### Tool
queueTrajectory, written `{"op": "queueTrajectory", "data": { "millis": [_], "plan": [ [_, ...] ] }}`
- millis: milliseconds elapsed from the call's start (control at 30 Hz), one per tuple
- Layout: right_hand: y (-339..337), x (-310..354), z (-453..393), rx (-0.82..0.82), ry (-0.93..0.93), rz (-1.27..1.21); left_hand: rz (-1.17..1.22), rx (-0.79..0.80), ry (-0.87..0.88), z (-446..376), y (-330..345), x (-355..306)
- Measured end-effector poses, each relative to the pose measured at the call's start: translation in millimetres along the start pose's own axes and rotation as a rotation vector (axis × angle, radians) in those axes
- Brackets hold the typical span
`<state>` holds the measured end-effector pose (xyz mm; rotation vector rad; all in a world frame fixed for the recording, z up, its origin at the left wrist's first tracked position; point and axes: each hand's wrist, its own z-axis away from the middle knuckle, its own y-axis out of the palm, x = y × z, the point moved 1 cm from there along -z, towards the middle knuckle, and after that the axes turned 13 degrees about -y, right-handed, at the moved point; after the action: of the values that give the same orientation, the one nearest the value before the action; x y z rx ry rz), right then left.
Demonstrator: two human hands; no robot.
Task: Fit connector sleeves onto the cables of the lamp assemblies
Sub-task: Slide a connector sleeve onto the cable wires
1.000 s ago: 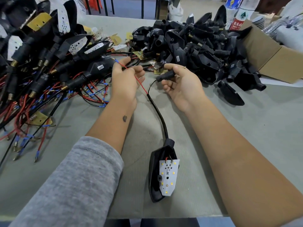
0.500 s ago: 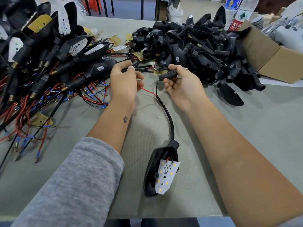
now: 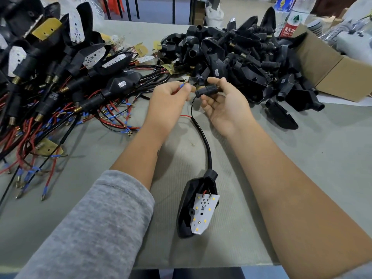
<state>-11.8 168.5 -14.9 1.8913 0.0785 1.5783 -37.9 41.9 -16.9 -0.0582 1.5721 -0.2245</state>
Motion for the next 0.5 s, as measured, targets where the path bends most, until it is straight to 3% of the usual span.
{"op": "queueTrajectory", "data": {
  "millis": [200, 333, 500],
  "plan": [
    [0.8, -0.2, 0.4, -0.004, -0.003, -0.02, 0.163, -0.025, -0.079, -2.0, -0.2, -0.6],
    [1.6, -0.5, 0.3, -0.008, 0.007, -0.049, 0.039, -0.085, -0.056, -3.3, -1.3, 1.2],
    [-0.2, -0.3, -0.6, -0.009, 0.011, -0.086, -0.045, -0.036, 0.022, -2.3, -1.3, 2.7]
  ]
}}
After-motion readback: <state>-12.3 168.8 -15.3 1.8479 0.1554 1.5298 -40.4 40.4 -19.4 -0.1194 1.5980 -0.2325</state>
